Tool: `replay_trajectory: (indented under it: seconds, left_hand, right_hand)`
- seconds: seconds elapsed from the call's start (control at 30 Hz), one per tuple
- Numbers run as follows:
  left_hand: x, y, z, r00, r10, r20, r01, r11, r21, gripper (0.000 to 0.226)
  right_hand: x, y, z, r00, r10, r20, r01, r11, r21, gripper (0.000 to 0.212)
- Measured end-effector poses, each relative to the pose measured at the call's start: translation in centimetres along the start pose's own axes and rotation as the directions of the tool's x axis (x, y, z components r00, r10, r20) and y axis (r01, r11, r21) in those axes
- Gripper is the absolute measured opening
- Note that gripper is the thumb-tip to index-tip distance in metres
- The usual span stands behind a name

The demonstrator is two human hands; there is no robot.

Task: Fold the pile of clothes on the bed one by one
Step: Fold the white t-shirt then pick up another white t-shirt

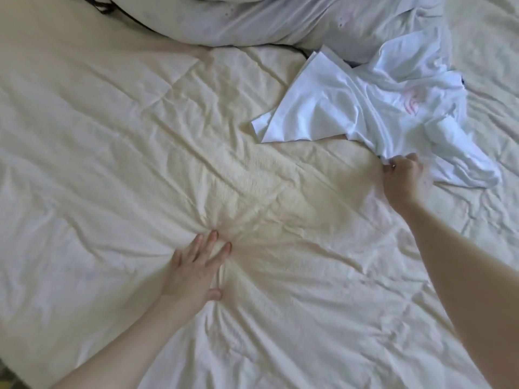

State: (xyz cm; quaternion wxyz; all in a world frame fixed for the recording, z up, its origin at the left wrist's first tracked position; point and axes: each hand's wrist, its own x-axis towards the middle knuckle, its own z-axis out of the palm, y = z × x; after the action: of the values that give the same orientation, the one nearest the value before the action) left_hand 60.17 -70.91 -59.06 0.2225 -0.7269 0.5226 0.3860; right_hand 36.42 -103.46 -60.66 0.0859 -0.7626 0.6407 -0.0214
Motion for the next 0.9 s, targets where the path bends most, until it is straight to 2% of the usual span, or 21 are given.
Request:
replay_trajectory:
  seconds: [0.1, 0.17, 0.27, 0.33, 0.4, 0.43, 0.5, 0.53, 0.57, 0.6, 0.63, 0.67, 0.7, 0.73, 0.77, 0.83, 0.87, 0.9]
  left_hand:
    - [0.0, 0.1, -0.4, 0.999, -0.001, 0.037, 0.001, 1.000, -0.016, 0.095]
    - [0.0, -0.1, -1.0, 0.997, 0.007, 0.077, -0.005, 1.000, -0.023, 0.095]
    - [-0.4, 0.0, -2.7, 0.991, 0.008, 0.137, -0.007, 1.000, -0.008, 0.086]
    - [-1.7, 0.9, -3.7, 0.999, 0.015, 0.029, -0.013, 0.999, -0.049, 0.072]
    - [-3.7, 2.5, -3.5, 0.977, 0.018, -0.214, -0.049, 0.989, -0.137, 0.062]
    - [-4.8, 3.5, -3.1, 0.948, 0.038, -0.317, -0.088, 0.985, -0.145, 0.064]
    - [-6.8, 5.5, -1.8, 0.866, 0.192, -0.461, -0.206, 0.978, 0.022, 0.071]
    - [-7.5, 6.4, -1.3, 0.825, 0.303, -0.477, -0.270, 0.953, 0.139, 0.069]
    - [-7.9, 7.2, -0.8, 0.801, 0.407, -0.440, -0.332, 0.912, 0.240, 0.067]
    - [-8.2, 7.9, -0.4, 0.821, 0.464, -0.333, -0.367, 0.875, 0.315, 0.064]
    - [-8.3, 8.4, 0.1, 0.871, 0.450, -0.197, -0.359, 0.857, 0.369, 0.055]
    - [-8.4, 8.8, 0.7, 0.915, 0.396, -0.071, -0.335, 0.849, 0.409, 0.044]
    - [-8.5, 9.2, 1.3, 0.935, 0.353, 0.011, -0.324, 0.846, 0.424, 0.035]
    - [-8.8, 9.4, 2.0, 0.941, 0.335, 0.056, -0.327, 0.849, 0.416, 0.030]
    - [-9.3, 9.4, 2.9, 0.937, 0.341, 0.074, -0.342, 0.853, 0.394, 0.028]
    - [-10.0, 9.4, 4.0, 0.920, 0.390, 0.033, -0.380, 0.870, 0.314, 0.027]
    - [-10.1, 9.2, 4.2, 0.913, 0.407, -0.016, -0.388, 0.880, 0.272, 0.028]
    - [-10.1, 9.2, 4.1, 0.908, 0.413, -0.070, -0.386, 0.890, 0.242, 0.030]
  right_hand:
    - [-3.2, -0.9, -0.5, 0.995, -0.093, -0.026, 0.095, 0.992, 0.083, 0.021]
    - [-6.5, -2.5, -1.2, 0.975, -0.221, -0.015, 0.221, 0.967, 0.126, 0.016]
    - [-13.7, -5.0, -1.7, 0.906, -0.397, 0.147, 0.367, 0.909, 0.196, 0.010]
    - [-19.1, -6.0, -2.1, 0.847, -0.481, 0.226, 0.425, 0.869, 0.255, 0.005]
    - [-24.0, -6.0, -2.9, 0.809, -0.543, 0.224, 0.455, 0.820, 0.346, 0.017]
    - [-26.1, -5.6, -3.3, 0.793, -0.569, 0.220, 0.463, 0.796, 0.390, 0.022]
    - [-30.2, -4.4, -4.1, 0.745, -0.623, 0.238, 0.480, 0.749, 0.457, 0.028]
    - [-31.7, -3.7, -4.5, 0.708, -0.652, 0.273, 0.488, 0.730, 0.479, 0.028]
    - [-33.2, -3.1, -4.8, 0.654, -0.678, 0.336, 0.488, 0.717, 0.497, 0.026]
    - [-34.3, -2.5, -5.2, 0.595, -0.688, 0.415, 0.482, 0.719, 0.501, 0.019]
    - [-35.2, -1.9, -5.5, 0.543, -0.681, 0.492, 0.480, 0.732, 0.483, 0.010]
    - [-35.9, -1.1, -5.5, 0.509, -0.647, 0.568, 0.468, 0.762, 0.448, 0.010]
    - [-36.4, -0.5, -5.6, 0.510, -0.596, 0.620, 0.435, 0.801, 0.412, 0.018]
    - [-36.6, -0.2, -5.9, 0.552, -0.558, 0.619, 0.387, 0.830, 0.402, 0.022]
    - [-36.4, 0.0, -6.3, 0.646, -0.517, 0.562, 0.335, 0.853, 0.400, 0.021]
    - [-35.1, 0.0, -6.6, 0.880, -0.416, 0.230, 0.308, 0.867, 0.391, 0.009]
    - [-34.1, -0.1, -6.4, 0.934, -0.345, 0.087, 0.298, 0.892, 0.341, 0.005]
    - [-32.8, -0.3, -6.2, 0.961, -0.276, 0.030, 0.258, 0.927, 0.273, 0.014]
